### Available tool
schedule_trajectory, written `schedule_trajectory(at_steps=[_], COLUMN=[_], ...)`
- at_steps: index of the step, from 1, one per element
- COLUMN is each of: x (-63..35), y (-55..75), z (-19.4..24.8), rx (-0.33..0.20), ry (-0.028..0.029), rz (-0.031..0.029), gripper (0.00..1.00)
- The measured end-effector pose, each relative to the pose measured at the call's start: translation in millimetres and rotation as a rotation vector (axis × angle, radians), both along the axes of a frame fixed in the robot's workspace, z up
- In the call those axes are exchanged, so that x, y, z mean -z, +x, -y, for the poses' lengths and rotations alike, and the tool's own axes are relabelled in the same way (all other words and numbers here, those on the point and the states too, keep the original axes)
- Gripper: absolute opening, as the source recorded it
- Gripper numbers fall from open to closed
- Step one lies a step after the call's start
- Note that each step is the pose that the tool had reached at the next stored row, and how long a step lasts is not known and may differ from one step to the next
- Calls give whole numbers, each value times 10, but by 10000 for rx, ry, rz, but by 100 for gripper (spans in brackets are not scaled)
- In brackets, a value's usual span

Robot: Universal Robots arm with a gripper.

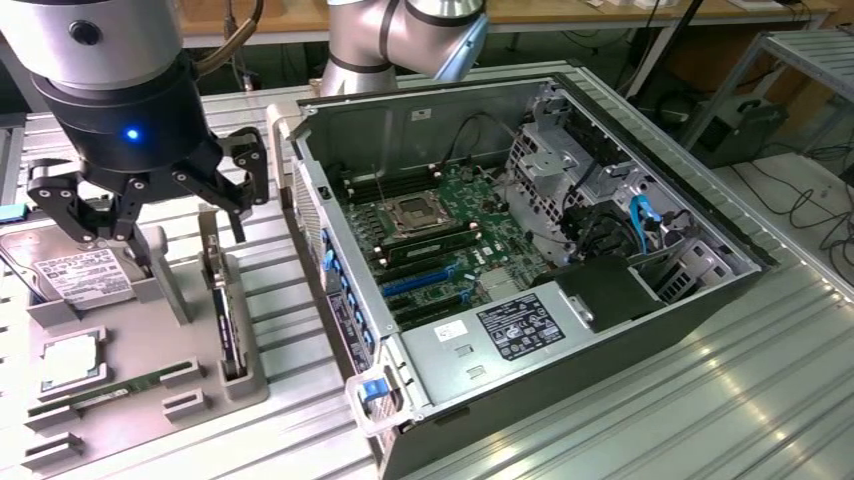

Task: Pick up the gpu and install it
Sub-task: 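Pick up the gpu and move the gpu toward the slot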

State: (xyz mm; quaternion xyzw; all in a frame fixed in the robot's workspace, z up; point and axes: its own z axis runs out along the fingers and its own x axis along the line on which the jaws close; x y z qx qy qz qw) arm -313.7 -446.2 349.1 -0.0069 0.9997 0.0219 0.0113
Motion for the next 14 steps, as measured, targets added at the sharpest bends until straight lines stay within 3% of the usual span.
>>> schedule_trajectory(at_steps=[14], x=[77], y=[1], z=[15], rx=[-11], ry=[-1], rz=[-2], gripper=[78])
